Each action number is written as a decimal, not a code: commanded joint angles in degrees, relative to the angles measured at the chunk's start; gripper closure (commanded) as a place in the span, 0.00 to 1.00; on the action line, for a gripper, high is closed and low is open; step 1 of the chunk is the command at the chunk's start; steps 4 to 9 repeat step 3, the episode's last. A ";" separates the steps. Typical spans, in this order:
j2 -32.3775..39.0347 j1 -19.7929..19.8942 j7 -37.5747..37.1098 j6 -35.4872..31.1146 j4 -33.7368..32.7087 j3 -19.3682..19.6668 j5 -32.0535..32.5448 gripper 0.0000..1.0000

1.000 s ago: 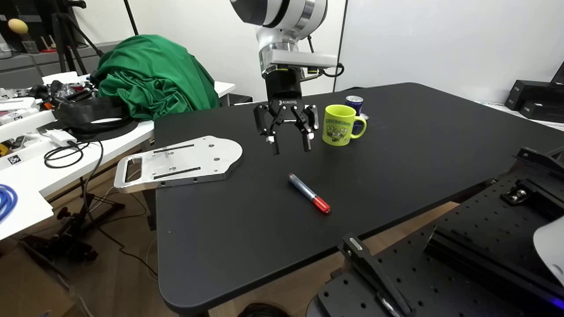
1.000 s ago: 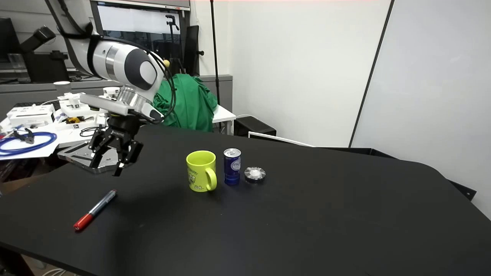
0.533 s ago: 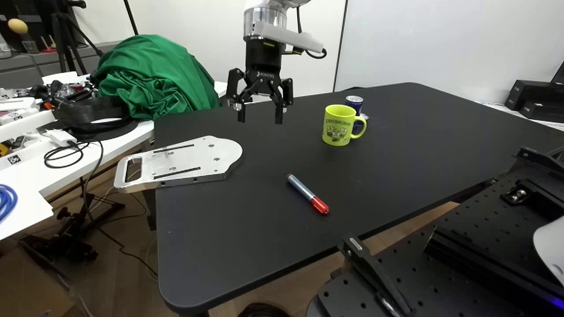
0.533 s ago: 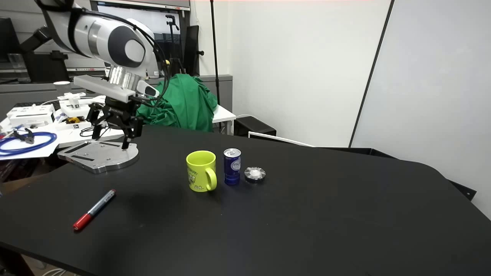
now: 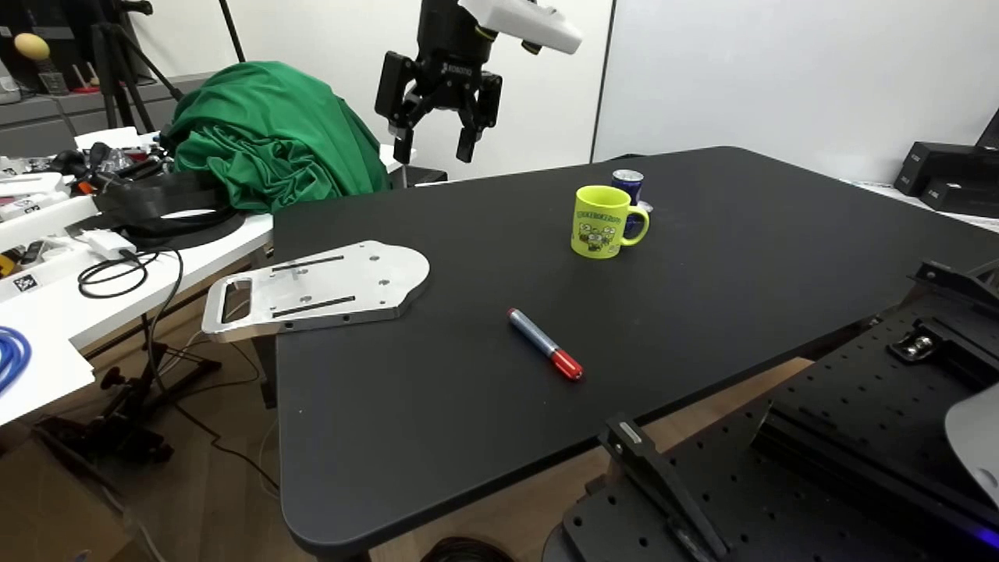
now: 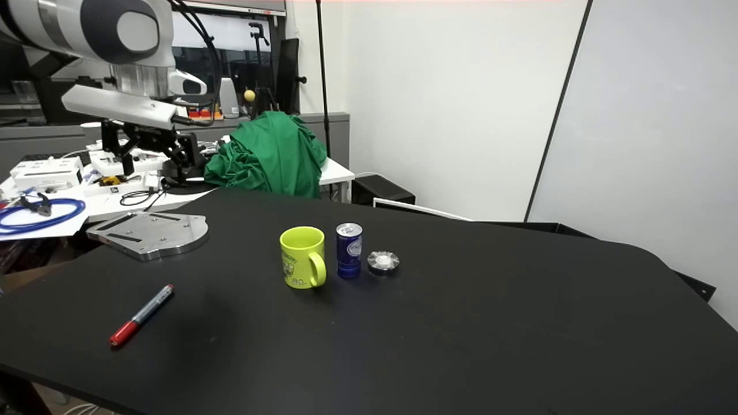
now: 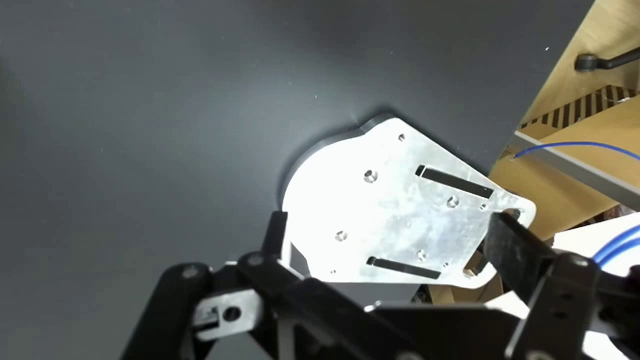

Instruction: Put the marker on the table

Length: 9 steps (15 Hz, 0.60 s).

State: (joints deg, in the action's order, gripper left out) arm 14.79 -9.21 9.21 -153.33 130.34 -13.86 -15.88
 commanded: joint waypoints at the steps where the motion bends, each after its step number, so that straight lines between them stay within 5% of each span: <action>1: -1.26 0.46 0.50 -1.75 1.42 -0.83 0.45 0.00; 9: -2.82 0.37 1.31 -2.87 3.02 -1.00 0.45 0.00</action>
